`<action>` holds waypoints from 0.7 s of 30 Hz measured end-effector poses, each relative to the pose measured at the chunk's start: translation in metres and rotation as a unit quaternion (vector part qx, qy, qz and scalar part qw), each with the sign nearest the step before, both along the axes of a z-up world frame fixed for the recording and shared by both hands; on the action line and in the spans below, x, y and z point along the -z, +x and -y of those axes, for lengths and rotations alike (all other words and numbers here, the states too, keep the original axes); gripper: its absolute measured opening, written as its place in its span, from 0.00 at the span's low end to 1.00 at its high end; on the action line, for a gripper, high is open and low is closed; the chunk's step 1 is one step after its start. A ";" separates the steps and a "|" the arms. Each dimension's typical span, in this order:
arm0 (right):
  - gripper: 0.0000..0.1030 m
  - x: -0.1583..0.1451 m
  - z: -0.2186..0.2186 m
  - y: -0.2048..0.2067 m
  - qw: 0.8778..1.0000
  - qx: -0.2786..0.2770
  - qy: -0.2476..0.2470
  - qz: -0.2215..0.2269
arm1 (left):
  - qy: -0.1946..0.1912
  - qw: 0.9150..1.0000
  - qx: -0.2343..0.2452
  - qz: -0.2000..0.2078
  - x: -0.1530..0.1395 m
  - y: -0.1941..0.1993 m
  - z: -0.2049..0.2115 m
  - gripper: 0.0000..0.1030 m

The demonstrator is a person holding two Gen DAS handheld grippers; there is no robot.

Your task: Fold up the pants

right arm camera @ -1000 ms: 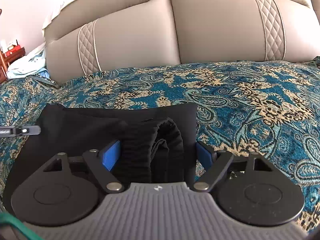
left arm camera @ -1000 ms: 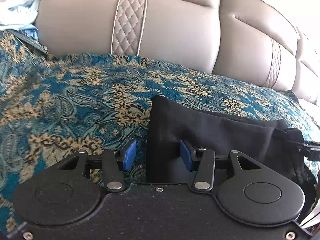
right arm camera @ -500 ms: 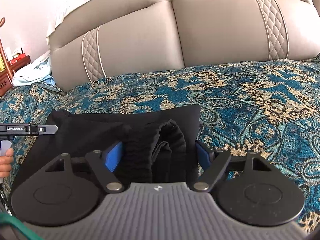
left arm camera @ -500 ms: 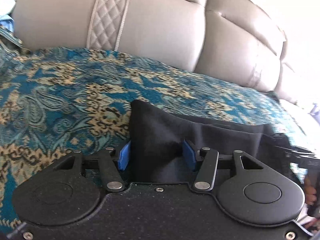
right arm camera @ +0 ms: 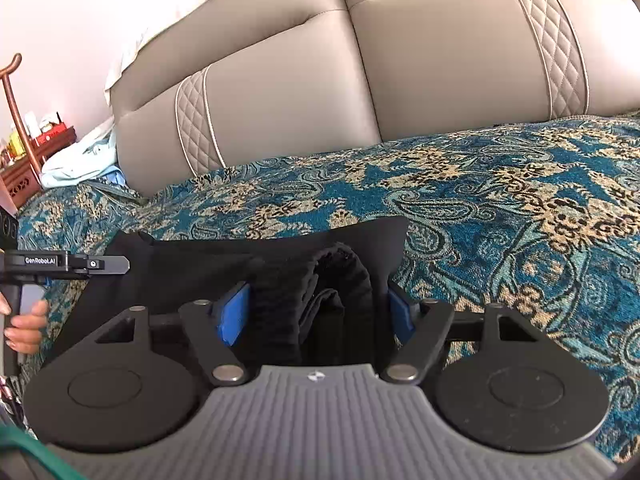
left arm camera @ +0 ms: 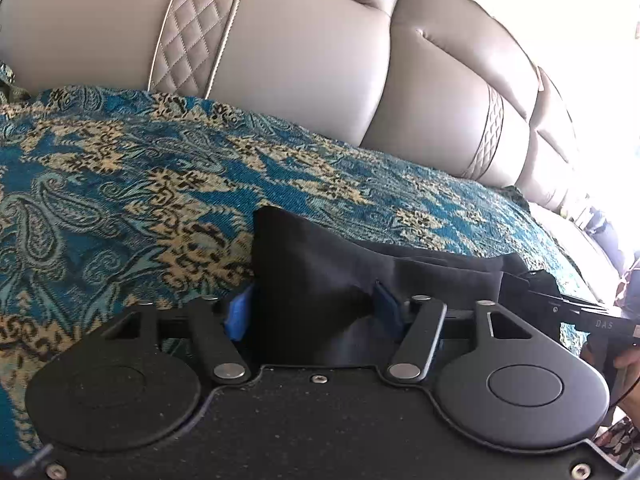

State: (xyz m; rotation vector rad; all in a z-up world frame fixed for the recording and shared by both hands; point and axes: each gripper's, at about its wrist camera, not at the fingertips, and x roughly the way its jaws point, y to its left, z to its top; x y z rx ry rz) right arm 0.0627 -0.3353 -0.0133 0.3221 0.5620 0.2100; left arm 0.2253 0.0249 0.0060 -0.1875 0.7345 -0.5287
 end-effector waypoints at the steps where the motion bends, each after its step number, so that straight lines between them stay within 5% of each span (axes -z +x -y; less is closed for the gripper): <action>1: 0.68 0.000 -0.002 0.001 1.000 0.002 0.002 -0.001 | 0.006 1.000 0.002 0.009 0.001 -0.003 0.002 0.61; 4: 0.64 -0.001 -0.003 0.001 1.000 0.001 0.002 0.000 | 0.029 0.999 0.001 0.028 0.002 -0.011 0.009 0.61; 7: 0.43 0.001 -0.002 -0.001 0.999 -0.012 0.033 -0.002 | 0.040 0.998 -0.008 0.040 0.003 -0.018 0.014 0.61; 12: 0.42 0.001 -0.011 -0.002 0.999 -0.013 0.029 0.000 | 0.070 0.996 -0.023 0.056 0.003 -0.017 0.026 0.62; 14: 0.40 0.000 -0.011 0.000 0.999 -0.010 0.037 -0.003 | 0.077 0.994 -0.056 0.054 0.002 -0.018 0.025 0.33; 16: 0.38 -0.002 -0.014 0.004 0.999 -0.009 0.039 -0.005 | 0.082 0.991 -0.086 0.060 0.000 -0.020 0.022 0.22; 21: 0.34 -0.010 -0.044 0.020 1.000 -0.016 0.007 0.008 | 0.155 0.974 -0.132 0.102 -0.008 -0.023 0.033 0.16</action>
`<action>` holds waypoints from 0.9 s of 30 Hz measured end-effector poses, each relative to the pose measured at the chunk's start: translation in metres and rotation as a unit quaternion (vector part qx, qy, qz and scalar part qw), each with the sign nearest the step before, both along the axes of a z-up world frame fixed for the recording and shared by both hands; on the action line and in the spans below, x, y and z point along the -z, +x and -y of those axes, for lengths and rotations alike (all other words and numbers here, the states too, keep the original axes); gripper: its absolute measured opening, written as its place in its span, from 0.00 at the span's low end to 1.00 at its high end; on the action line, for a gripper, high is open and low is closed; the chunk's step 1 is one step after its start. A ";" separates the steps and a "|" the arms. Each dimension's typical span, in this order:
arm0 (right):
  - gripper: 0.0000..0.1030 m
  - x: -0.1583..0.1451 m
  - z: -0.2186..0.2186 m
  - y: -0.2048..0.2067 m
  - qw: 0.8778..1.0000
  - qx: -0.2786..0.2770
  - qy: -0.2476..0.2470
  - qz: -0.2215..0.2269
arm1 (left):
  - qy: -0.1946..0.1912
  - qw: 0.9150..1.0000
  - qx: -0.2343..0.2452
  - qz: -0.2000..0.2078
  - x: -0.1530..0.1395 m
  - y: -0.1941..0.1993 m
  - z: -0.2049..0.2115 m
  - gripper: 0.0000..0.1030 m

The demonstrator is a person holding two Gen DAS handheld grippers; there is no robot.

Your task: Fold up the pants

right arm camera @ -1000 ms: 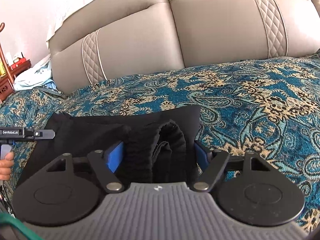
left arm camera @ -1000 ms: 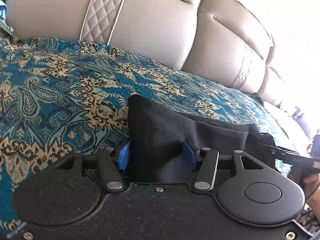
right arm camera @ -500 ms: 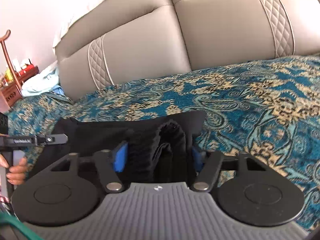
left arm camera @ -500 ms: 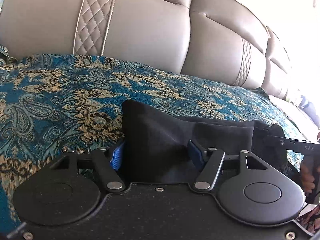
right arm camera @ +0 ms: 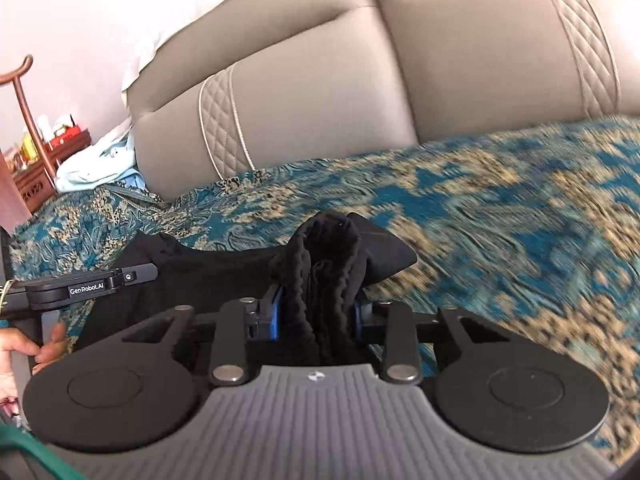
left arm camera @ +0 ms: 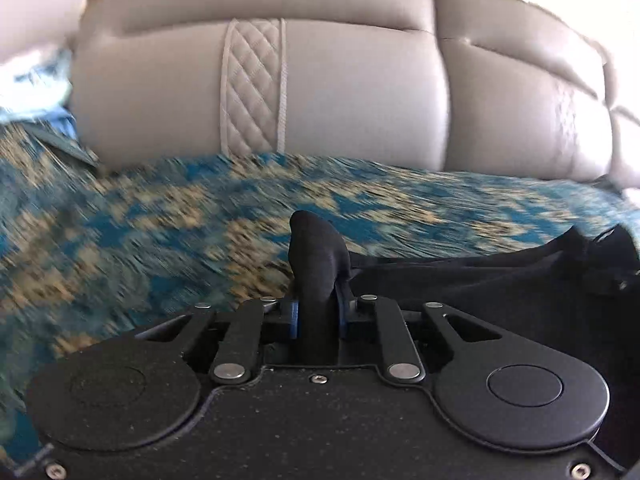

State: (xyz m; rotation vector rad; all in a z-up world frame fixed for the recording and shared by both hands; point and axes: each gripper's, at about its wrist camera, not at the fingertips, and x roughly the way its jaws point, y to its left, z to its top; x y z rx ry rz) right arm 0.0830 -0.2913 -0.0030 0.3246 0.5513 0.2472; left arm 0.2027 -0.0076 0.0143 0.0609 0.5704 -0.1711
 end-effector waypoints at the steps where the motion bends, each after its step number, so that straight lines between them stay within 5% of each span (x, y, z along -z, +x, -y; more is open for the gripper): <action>1: 0.34 -0.002 -0.006 0.006 1.000 0.004 -0.004 -0.001 | 0.003 1.000 -0.009 -0.001 -0.002 0.005 -0.001 0.16; 16: 0.33 -0.023 -0.072 0.119 0.999 0.051 -0.013 0.006 | 0.040 0.997 -0.070 0.010 -0.022 0.115 -0.038 0.16; 27: 0.40 -0.011 -0.080 0.131 0.996 0.072 -0.053 0.005 | 0.036 0.996 -0.075 -0.015 0.003 0.142 -0.047 0.21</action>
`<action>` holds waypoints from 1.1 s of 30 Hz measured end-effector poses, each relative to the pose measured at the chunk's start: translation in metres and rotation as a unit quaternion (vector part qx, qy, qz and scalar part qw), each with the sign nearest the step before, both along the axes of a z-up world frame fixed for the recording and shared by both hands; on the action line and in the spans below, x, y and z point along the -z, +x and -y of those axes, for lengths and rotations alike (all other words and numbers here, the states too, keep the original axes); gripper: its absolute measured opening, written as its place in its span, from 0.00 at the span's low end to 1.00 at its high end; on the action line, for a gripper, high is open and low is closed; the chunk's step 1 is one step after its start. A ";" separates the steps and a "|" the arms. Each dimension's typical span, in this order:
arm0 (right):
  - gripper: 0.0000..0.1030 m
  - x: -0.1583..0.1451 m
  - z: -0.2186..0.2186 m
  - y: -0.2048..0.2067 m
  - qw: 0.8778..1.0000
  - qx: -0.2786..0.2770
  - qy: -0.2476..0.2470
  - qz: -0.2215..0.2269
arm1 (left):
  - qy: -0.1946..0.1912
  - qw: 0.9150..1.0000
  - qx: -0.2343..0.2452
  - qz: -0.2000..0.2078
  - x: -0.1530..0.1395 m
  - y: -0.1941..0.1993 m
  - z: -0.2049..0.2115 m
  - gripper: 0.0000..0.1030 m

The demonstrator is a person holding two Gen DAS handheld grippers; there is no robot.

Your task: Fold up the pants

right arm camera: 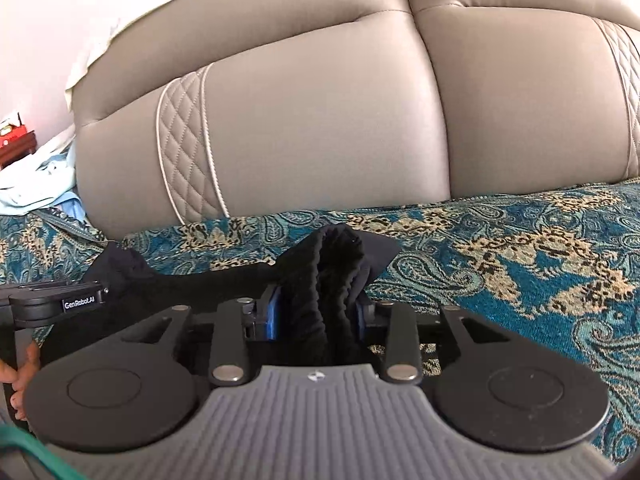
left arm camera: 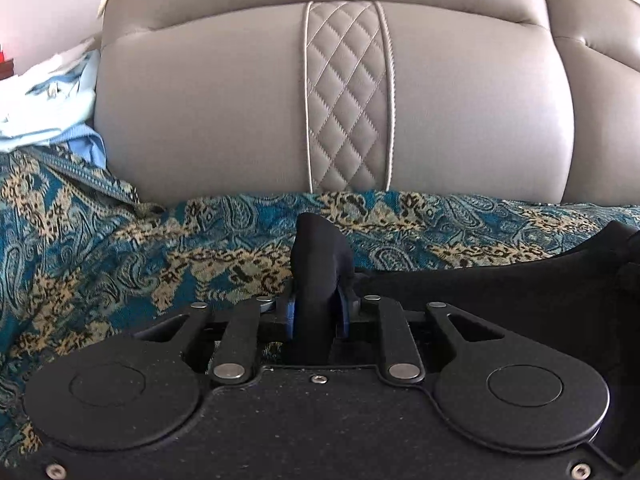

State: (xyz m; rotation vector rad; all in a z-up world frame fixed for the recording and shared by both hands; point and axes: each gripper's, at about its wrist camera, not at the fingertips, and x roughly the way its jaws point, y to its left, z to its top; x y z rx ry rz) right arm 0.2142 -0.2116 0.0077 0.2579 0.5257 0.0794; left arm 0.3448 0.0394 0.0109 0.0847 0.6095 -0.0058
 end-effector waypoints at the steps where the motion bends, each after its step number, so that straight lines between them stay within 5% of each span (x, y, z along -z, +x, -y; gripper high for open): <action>1: 0.41 0.001 -0.001 0.000 1.000 0.003 -0.001 0.000 | -0.001 1.000 -0.001 -0.004 0.001 0.001 -0.001 0.23; 21: 0.71 0.009 -0.005 0.004 0.999 0.035 -0.003 -0.017 | 0.013 1.000 -0.009 -0.008 0.006 0.004 0.000 0.35; 24: 0.77 0.008 -0.006 0.004 0.999 0.038 -0.005 -0.015 | 0.021 1.000 -0.022 -0.007 0.006 0.004 0.000 0.49; 26: 0.85 0.007 -0.007 0.003 0.999 0.049 -0.009 -0.015 | 0.017 0.999 -0.035 -0.010 0.005 0.003 -0.004 0.71; 28: 0.90 0.004 -0.007 -0.001 0.998 0.058 -0.018 -0.012 | 0.001 0.999 -0.039 -0.020 0.003 0.000 -0.010 0.82; 33: 1.00 -0.006 -0.005 -0.024 0.996 0.082 -0.031 0.005 | -0.002 1.000 -0.020 -0.024 -0.009 -0.029 -0.012 0.87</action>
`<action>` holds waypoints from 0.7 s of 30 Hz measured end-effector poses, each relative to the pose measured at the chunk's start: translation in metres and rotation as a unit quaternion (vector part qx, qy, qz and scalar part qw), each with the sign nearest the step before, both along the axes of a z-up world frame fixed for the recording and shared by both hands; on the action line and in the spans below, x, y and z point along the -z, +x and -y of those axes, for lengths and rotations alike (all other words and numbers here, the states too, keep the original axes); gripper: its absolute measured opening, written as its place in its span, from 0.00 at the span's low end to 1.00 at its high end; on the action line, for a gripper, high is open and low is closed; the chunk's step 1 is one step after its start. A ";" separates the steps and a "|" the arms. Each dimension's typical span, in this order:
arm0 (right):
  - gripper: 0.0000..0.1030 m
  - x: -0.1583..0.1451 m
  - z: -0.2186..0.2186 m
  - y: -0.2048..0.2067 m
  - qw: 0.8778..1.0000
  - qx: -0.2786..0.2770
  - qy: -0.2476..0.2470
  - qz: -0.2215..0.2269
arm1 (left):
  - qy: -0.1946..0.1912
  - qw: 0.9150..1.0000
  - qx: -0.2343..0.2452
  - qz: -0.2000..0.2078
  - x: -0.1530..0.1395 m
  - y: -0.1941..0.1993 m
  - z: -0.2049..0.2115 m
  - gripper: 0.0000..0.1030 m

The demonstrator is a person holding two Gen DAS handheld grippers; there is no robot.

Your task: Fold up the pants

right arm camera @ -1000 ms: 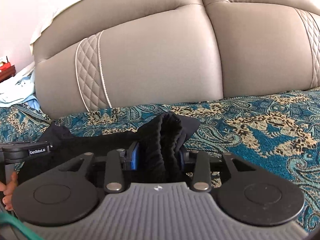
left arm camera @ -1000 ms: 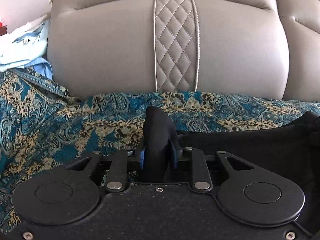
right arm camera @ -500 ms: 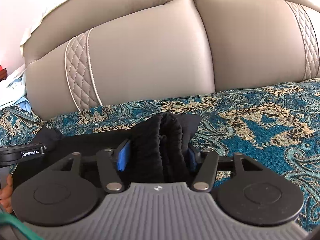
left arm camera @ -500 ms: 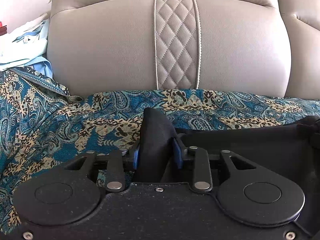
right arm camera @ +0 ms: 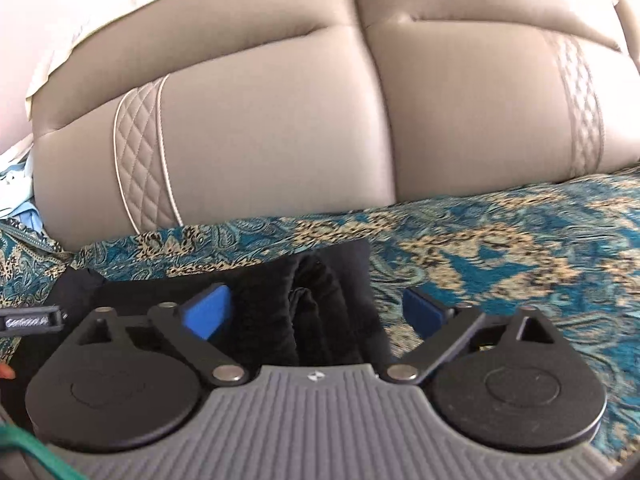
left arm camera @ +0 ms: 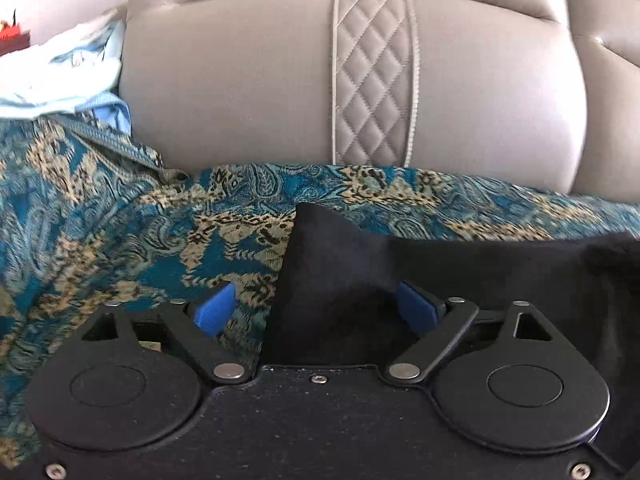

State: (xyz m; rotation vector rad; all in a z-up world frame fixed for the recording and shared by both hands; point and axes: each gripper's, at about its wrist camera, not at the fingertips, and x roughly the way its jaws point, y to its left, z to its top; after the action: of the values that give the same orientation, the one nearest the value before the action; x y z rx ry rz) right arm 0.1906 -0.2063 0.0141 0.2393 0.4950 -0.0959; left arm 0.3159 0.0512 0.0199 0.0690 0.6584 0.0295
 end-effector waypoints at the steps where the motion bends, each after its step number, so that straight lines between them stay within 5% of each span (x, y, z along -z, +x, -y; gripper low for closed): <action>1: 1.00 -0.003 -0.001 -0.007 1.000 0.002 -0.002 0.007 | 0.007 1.000 0.007 0.006 -0.003 -0.008 0.002 0.89; 10: 1.00 -0.017 -0.031 -0.074 0.995 0.016 -0.055 0.078 | -0.001 0.999 0.032 0.033 -0.023 -0.093 0.012 0.96; 16: 1.00 -0.005 -0.045 -0.117 0.995 0.025 -0.042 0.088 | -0.019 0.999 0.027 0.036 -0.013 -0.149 0.009 0.97; 21: 1.00 0.001 -0.058 -0.148 0.992 0.015 -0.080 0.101 | -0.027 0.999 0.016 0.029 0.000 -0.181 0.006 0.97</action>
State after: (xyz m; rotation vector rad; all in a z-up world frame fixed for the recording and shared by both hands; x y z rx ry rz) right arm 0.0423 -0.1486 0.0128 0.0974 0.2800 -0.1384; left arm 0.1351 0.0455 0.0197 0.0271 0.6003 -0.0178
